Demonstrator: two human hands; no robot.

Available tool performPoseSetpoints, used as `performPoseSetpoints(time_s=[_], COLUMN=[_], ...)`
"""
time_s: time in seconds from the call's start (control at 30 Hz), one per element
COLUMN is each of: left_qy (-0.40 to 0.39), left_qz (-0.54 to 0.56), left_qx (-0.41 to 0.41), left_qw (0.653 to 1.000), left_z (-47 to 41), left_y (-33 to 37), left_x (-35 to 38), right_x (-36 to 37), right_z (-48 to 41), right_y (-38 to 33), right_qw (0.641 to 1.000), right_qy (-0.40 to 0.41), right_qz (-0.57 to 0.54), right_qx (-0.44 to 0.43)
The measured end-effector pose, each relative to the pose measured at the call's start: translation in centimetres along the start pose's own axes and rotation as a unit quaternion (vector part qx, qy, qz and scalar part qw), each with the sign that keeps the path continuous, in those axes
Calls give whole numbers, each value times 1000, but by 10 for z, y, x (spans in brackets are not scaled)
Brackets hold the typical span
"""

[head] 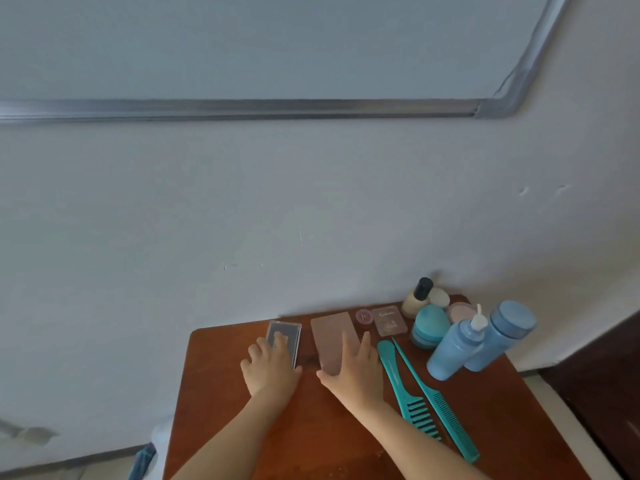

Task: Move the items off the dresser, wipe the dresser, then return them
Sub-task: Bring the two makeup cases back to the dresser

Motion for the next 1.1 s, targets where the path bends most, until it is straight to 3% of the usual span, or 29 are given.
performPoseSetpoints(time_s=[0.3, 0.6, 0.9, 1.1], left_qy=[-19, 22, 51, 16], left_qz=[62, 126, 127, 79], left_qx=[0, 24, 144, 244], left_qw=[998, 992, 980, 966], left_z=[1, 14, 53, 114], left_y=[-9, -40, -16, 43], left_x=[-3, -41, -56, -43], right_x=[-7, -44, -75, -73], right_z=[-4, 21, 104, 184], right_y=[-6, -25, 2, 64], right_qw=[998, 997, 991, 982], right_qy=[-15, 68, 129, 154], right_qz=[-27, -19, 10, 32], right_qx=[57, -4, 39, 104])
Point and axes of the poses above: each hand's wrist, its own z-axis away from the middle knuckle, its own x-axis out of the palm, y = z × x, the point moved 6 cm from there along -z, towards the middle knuckle, and after that the axes turned 1 degree about z, right-handed, at the moved point
